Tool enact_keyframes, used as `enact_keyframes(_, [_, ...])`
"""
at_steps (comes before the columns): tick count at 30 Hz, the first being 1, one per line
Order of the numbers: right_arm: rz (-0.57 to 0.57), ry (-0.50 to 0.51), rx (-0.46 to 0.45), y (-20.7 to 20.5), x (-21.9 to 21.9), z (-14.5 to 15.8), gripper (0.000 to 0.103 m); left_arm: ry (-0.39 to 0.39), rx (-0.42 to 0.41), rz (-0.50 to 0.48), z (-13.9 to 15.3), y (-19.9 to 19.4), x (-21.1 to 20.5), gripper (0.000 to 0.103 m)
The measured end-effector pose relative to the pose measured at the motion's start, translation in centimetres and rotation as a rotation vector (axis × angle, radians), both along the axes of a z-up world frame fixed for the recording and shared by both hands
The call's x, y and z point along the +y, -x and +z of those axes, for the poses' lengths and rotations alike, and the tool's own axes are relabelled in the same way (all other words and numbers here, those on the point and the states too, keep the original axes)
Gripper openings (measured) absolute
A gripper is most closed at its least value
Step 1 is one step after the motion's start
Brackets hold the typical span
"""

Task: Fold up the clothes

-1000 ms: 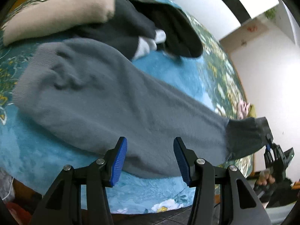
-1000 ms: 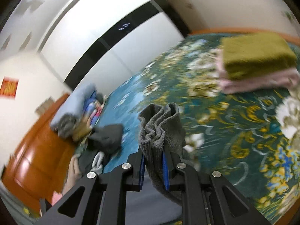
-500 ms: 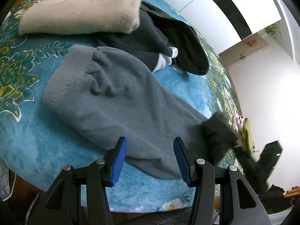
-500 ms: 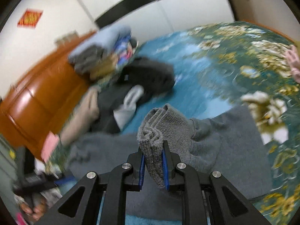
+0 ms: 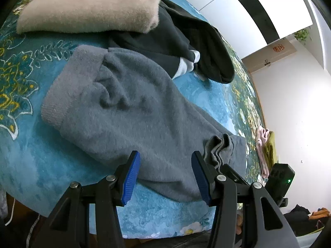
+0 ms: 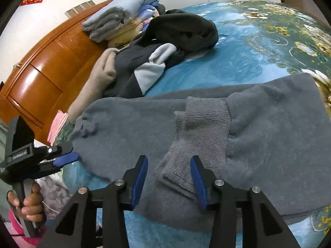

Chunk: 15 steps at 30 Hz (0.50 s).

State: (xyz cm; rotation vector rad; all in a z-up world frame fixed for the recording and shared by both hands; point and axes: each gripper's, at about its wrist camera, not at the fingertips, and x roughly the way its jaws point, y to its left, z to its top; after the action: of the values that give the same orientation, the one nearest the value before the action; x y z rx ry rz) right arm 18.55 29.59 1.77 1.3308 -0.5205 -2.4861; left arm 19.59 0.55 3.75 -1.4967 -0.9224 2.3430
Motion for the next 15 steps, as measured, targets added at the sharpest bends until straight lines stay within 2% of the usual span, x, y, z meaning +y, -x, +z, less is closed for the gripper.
enact_keyframes(3, [-0.072, 0.023, 0.044, -0.1, 1.6, 1.0, 0.047, 0.013, 0.032, 0.044, 1.0, -0.1, -1.6, 0.053])
enact_keyframes(6, [-0.163, 0.017, 0.057, -0.1, 3.8, 1.4, 0.047, 0.044, 0.06, 0.13, 2.1, -0.6, -4.7, 0.053])
enact_keyframes(8, [-0.191, 0.022, 0.026, 0.0, 4.6, 0.4, 0.047, 0.048, 0.056, 0.182, 2.1, -0.9, -6.5, 0.055])
enact_keyframes(12, [-0.183, 0.013, -0.042, 0.3, 4.1, -2.1, 0.047, 0.03, 0.003, 0.239, 0.4, -1.5, -8.5, 0.055])
enact_keyframes(15, [-0.175, -0.008, -0.07, 0.7, 3.7, -3.4, 0.048, 0.002, -0.039, 0.247, -1.4, -1.8, -8.8, 0.055])
